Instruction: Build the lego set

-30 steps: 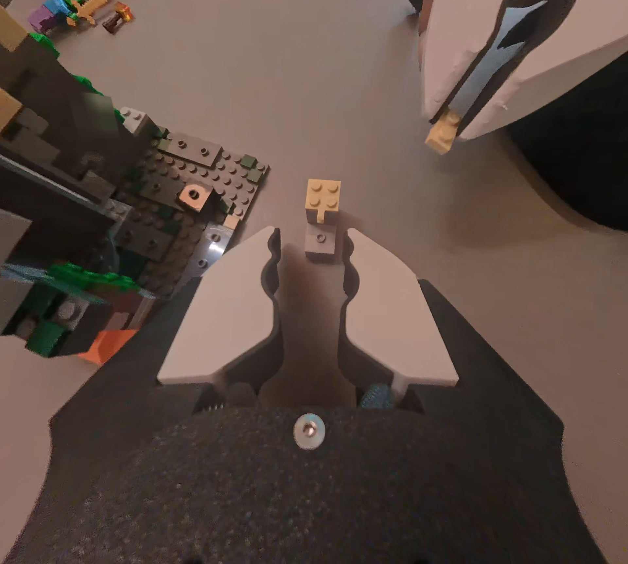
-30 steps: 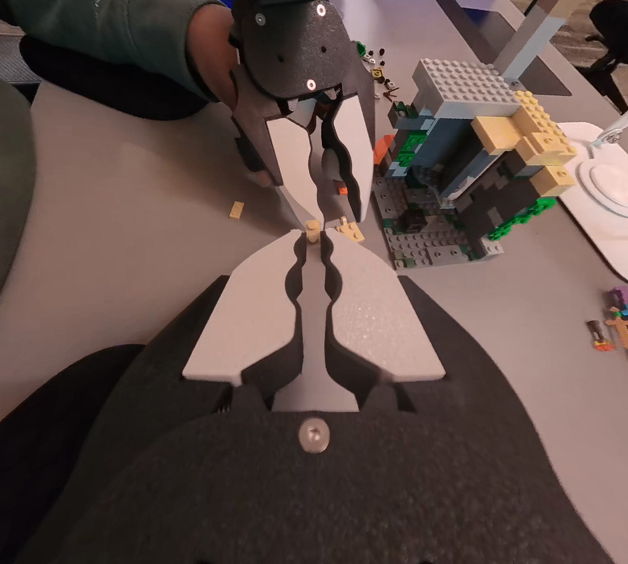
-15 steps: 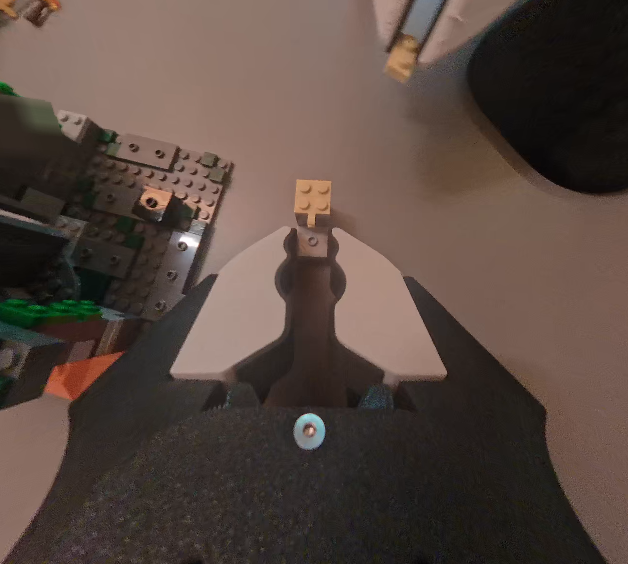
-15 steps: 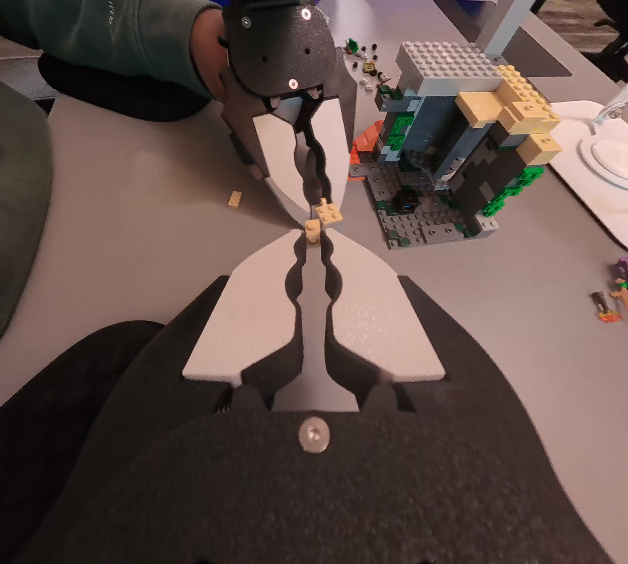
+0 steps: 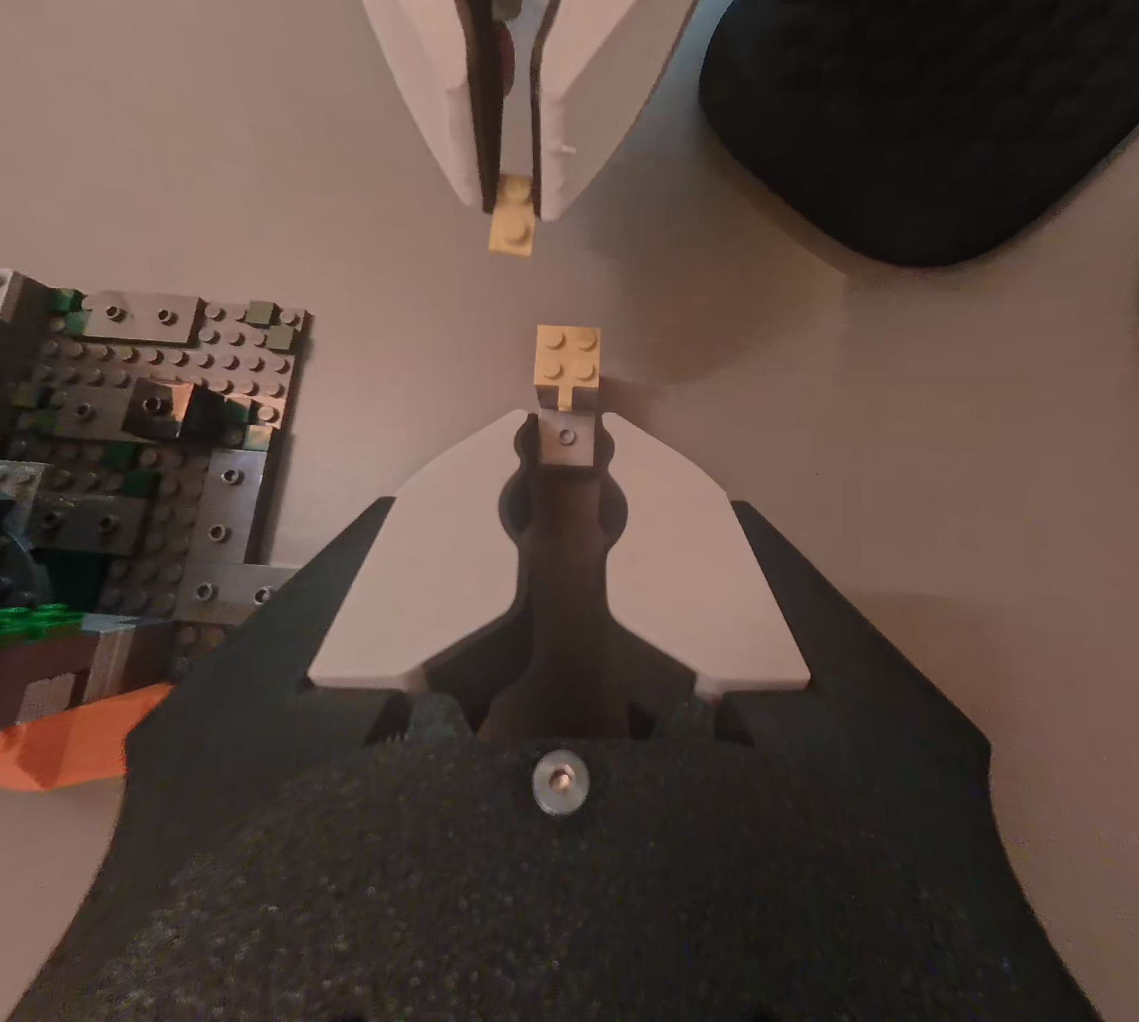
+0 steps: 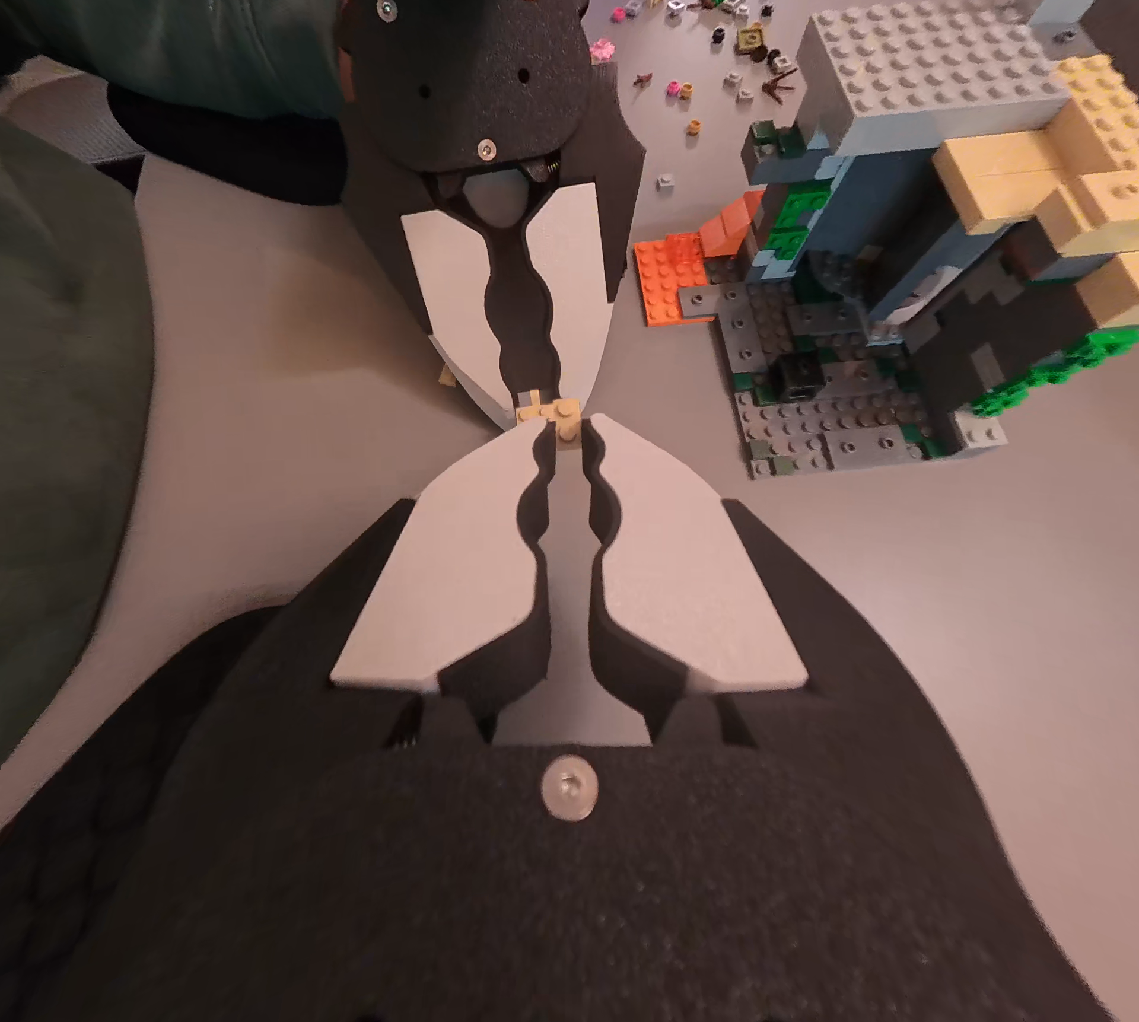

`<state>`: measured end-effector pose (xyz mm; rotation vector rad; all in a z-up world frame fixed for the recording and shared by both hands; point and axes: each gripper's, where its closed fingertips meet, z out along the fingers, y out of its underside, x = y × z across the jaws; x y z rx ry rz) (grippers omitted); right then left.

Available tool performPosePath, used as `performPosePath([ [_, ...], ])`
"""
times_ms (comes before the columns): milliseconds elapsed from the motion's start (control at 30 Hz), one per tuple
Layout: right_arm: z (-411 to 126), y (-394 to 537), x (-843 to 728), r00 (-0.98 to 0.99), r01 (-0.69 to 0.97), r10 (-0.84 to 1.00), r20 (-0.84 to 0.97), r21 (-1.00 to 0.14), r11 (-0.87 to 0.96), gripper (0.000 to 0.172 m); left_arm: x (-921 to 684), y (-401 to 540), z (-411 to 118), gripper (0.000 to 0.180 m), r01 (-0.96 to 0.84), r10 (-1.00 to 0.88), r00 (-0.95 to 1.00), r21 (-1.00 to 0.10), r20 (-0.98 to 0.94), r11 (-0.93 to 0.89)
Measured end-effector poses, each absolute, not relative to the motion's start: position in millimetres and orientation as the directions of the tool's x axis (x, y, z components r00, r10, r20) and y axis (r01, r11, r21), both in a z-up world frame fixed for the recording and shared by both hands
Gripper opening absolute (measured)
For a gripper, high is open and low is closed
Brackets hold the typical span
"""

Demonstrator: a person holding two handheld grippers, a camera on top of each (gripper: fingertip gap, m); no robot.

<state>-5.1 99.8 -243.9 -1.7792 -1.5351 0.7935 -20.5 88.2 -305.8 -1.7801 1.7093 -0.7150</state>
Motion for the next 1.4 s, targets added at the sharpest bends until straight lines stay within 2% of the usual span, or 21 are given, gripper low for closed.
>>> performPosePath([
  [267, -244, 104, -15, 0.12, 0.644, 0.993, -0.021, -0.759, -0.094, 0.007, -21, 86, -306, 0.017, -0.696, -0.999, 0.036, -0.717, -0.004, -0.022],
  [867, -272, 90, -21, 0.105, 0.761, 0.986, -0.132, -0.627, -0.165, 0.007, -22, 85, -306, 0.016, -0.699, -0.999, 0.034, -0.715, -0.016, -0.012],
  [1400, -275, 88, -22, 0.104, 0.758, 0.981, -0.161, -0.626, -0.183, 0.008, -22, 84, -306, 0.016, -0.697, -0.999, 0.031, -0.717, -0.018, -0.009],
])
